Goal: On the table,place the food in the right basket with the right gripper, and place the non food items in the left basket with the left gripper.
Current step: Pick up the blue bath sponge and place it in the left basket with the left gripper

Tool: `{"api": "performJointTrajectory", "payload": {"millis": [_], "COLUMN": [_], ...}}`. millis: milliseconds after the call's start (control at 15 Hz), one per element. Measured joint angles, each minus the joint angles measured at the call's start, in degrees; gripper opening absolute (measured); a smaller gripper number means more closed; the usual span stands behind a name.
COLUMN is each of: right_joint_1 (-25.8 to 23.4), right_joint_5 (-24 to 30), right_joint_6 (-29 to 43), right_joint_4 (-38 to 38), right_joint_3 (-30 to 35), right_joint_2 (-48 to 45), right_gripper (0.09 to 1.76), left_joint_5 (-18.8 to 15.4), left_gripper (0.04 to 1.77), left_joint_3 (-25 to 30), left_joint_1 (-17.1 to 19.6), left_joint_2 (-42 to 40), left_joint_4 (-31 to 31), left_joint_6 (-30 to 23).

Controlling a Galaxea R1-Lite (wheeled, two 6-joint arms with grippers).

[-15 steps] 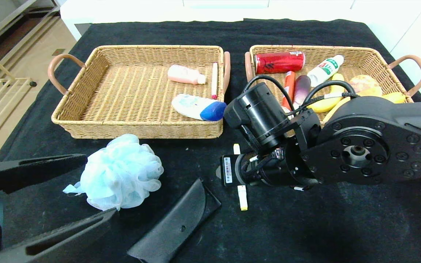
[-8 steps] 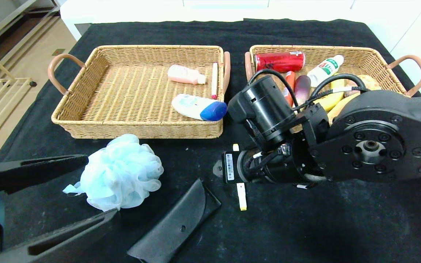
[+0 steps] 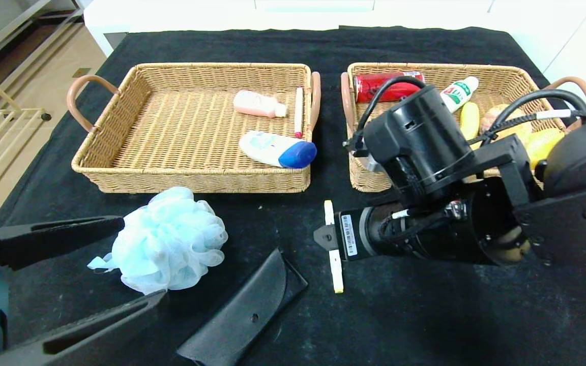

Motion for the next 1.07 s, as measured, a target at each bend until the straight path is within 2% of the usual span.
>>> {"api": "performJointTrajectory", "payload": {"millis": [200,267,400,600,800,1067], "right_joint_1": [-0.6,-1.2,-3.9,-8.2,-10.1,-13.5], "right_joint_5": [6.1,8.9,16.3,25.4,27.4,27.7], "right_joint_6": [-5.1,-6.5,-10.5,-13.2,-16.0,-18.2], "right_joint_4": [-19.1,-23.2,-27.0,-33.3,-37.8,-38.7], "right_joint_3": [13.1,17.1,23.6,29.2,35.8,38.5], "right_joint_2": [-5.8,-7.9,-12.5,-18.5,-22.3,-25.0], "right_gripper": [1.66,1.66,1.67,1.68,1.69,1.70], "left_joint_5": [0.0,0.0,0.0,0.0,0.0,0.0], "left_gripper": [1.72,1.72,1.72,1.72,1.72,1.72], "left_joint_3": [0.2,0.3,0.4,0.4,0.2,0.1], "left_joint_1": [0.1,0.1,0.1,0.0,0.0,0.0], "left_joint_2": [0.4,0.6,0.9,1.0,1.0,0.9], "left_joint_4": [0.0,0.0,0.0,0.0,0.0,0.0], "left_joint_6": [0.0,0.0,0.0,0.0,0.0,0.0]}}
